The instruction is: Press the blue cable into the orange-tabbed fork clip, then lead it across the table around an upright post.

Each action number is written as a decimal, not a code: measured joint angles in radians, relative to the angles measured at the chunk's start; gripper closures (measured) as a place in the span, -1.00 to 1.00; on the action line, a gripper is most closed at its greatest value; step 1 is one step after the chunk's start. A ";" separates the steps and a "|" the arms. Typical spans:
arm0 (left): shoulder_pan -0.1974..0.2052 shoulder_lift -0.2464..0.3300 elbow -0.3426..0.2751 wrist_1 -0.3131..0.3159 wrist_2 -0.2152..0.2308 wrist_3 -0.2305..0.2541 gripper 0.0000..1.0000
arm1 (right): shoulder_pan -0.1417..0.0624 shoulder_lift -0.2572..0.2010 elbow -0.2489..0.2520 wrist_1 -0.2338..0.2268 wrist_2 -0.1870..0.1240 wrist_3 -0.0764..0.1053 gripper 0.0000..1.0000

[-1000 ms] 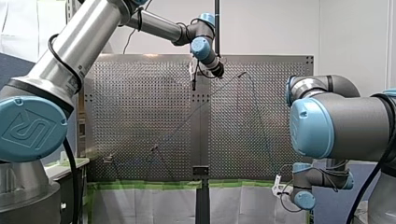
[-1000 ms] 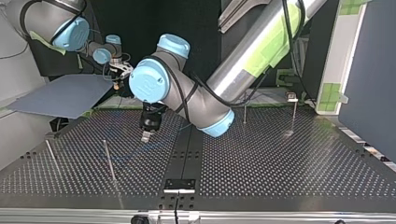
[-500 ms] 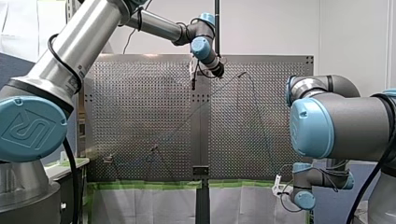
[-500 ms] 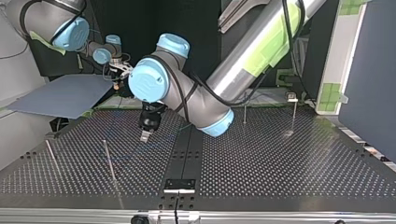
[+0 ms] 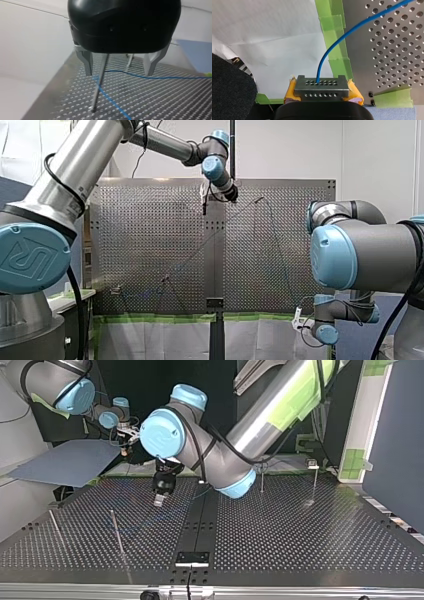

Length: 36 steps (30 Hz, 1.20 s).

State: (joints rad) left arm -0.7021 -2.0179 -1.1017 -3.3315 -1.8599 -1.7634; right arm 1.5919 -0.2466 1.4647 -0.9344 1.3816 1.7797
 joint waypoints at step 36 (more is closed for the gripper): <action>-0.032 0.123 -0.383 0.383 -0.087 -0.129 -1.00 | 0.004 0.000 -0.002 0.000 -0.012 -0.005 1.00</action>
State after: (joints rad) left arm -0.7341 -1.8953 -1.4849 -2.9490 -1.9465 -1.8927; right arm 1.5961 -0.2467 1.4629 -0.9343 1.3701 1.7751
